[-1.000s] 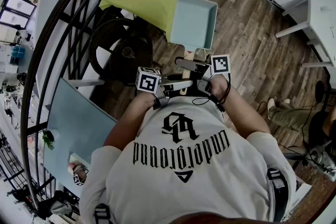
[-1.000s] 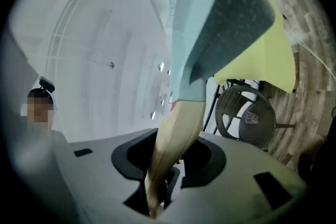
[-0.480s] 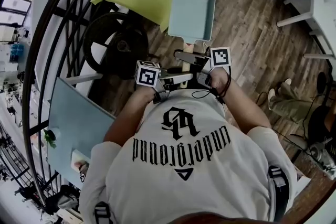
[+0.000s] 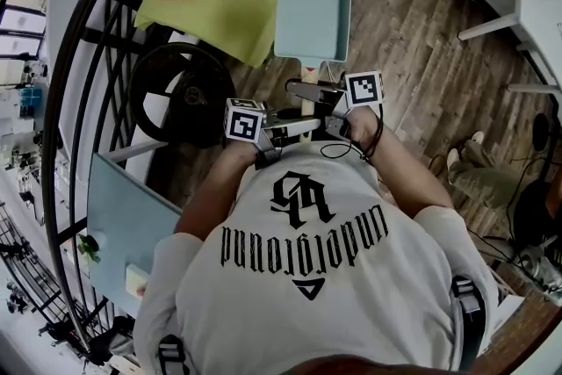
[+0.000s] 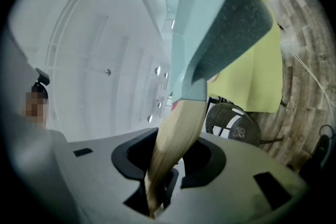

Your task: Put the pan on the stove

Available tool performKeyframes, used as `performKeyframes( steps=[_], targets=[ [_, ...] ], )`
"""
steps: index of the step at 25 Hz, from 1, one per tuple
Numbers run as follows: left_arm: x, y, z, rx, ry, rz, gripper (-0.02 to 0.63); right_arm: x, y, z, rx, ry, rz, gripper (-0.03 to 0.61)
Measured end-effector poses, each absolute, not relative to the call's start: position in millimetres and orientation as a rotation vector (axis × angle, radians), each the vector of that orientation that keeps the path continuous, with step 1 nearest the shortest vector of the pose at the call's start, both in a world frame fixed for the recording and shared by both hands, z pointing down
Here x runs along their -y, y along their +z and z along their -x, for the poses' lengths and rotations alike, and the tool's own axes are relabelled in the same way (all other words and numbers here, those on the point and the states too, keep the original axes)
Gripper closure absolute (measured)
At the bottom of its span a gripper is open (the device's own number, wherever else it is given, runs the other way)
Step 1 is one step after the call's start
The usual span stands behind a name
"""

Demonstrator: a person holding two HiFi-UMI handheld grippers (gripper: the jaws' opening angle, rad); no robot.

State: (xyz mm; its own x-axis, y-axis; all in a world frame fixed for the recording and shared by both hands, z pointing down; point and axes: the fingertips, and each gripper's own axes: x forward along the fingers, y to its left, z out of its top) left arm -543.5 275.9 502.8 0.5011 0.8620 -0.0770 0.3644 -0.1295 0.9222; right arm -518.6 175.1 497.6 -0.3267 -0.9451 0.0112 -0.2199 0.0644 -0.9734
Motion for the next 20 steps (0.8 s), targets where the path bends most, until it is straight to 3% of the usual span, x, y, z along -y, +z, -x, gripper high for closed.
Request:
performKeyframes(
  steps=[20],
  targets=[
    [-277,516,382,-1.075,0.66,-1.672,0.468,-175,517,352,-1.567,-1.307,1.255,0.451]
  ],
)
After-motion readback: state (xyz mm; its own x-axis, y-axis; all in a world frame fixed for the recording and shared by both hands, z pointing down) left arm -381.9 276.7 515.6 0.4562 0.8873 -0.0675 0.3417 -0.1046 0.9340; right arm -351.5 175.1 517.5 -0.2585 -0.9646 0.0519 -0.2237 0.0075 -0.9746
